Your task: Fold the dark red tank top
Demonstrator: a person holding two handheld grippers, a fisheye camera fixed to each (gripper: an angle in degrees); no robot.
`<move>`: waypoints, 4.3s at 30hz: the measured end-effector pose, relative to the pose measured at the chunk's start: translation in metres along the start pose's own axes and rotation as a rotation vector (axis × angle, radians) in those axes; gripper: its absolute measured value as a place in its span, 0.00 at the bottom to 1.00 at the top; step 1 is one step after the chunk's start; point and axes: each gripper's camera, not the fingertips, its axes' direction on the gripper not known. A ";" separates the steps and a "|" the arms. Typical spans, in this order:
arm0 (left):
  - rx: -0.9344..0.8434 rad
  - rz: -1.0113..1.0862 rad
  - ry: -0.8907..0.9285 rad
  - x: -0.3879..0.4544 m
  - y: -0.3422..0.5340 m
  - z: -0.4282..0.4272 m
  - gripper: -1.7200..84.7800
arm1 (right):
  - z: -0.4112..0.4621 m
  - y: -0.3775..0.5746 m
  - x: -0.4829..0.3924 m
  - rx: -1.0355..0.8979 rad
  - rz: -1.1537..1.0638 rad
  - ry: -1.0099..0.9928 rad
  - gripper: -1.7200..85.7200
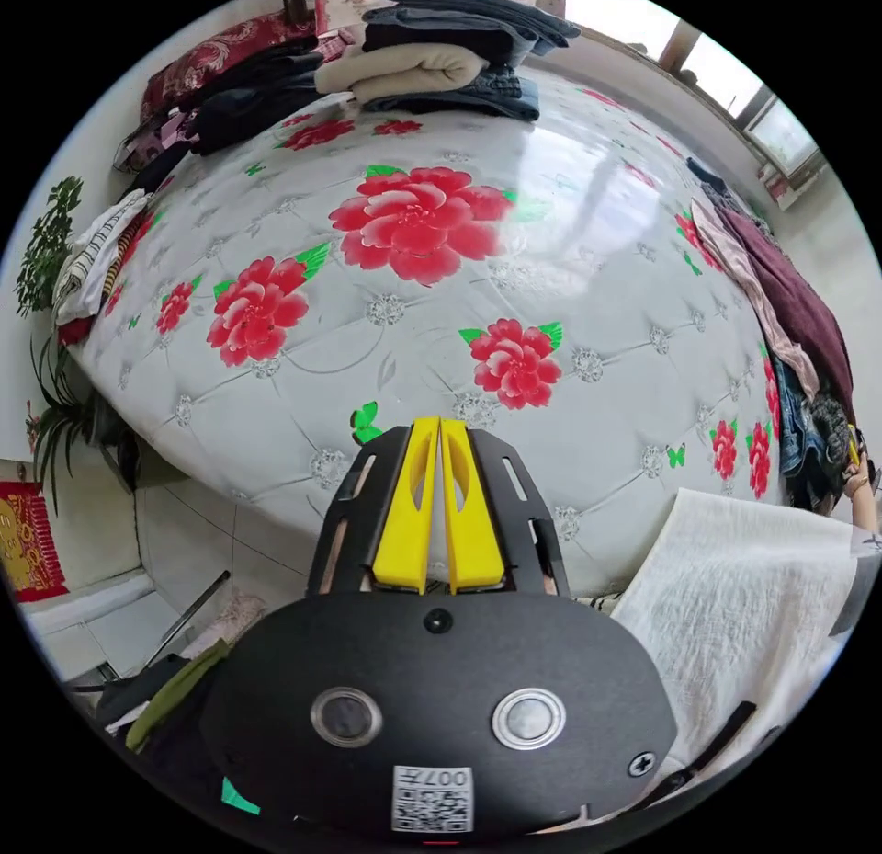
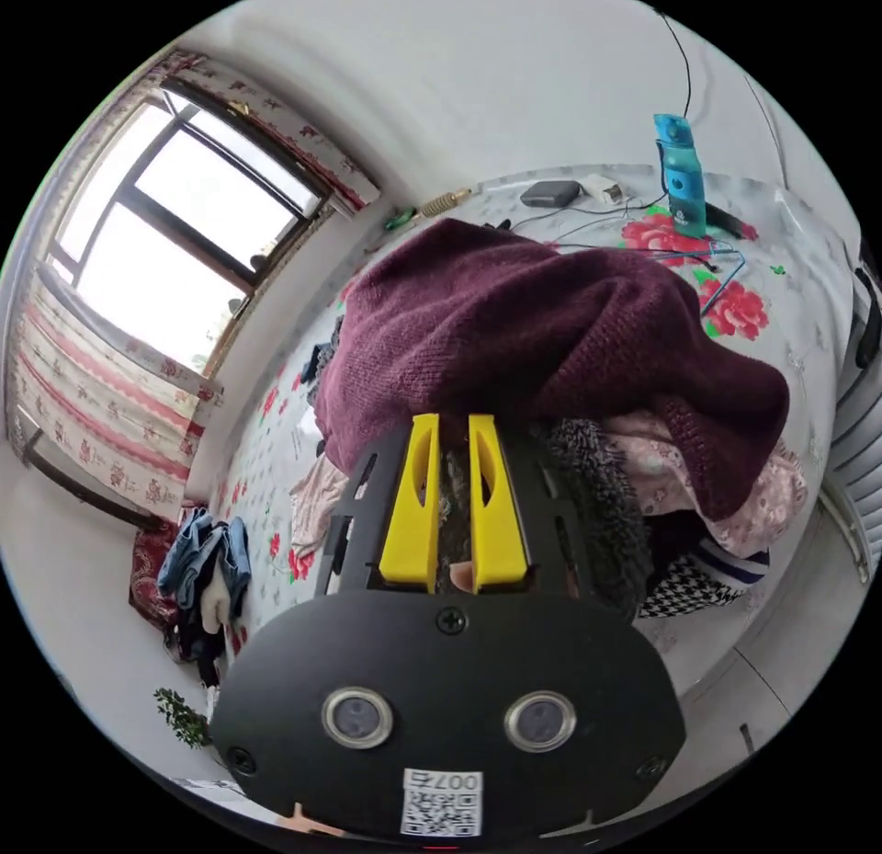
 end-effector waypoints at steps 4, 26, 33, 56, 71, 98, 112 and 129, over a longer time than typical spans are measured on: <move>0.011 0.103 0.026 0.012 0.023 -0.020 0.01 | -0.053 0.012 -0.052 0.086 -0.245 0.050 0.04; 0.923 0.787 0.503 0.054 0.142 -0.355 0.19 | -0.284 0.336 -0.368 -0.224 -1.172 -1.574 0.04; 0.640 0.702 0.512 -0.006 0.142 -0.354 0.10 | -0.222 0.432 -0.383 -0.509 -1.173 -1.278 0.09; 1.375 0.612 0.761 -0.173 0.218 -0.628 0.09 | -0.298 0.407 -0.413 0.046 -1.141 -0.960 0.08; 1.409 0.467 0.236 -0.115 0.023 -0.695 0.13 | -0.300 0.330 -0.523 0.372 -1.170 -0.758 0.07; -0.235 0.786 0.211 0.046 -0.117 -0.008 0.07 | 0.110 0.383 -0.238 -0.841 -0.942 -0.096 0.08; 0.071 0.381 0.269 -0.061 -0.108 -0.058 0.13 | 0.069 0.302 -0.200 -0.780 -0.886 -0.350 0.11; -0.108 0.402 0.174 -0.064 -0.080 -0.023 0.03 | 0.062 0.357 -0.198 -0.901 -1.173 -0.245 0.04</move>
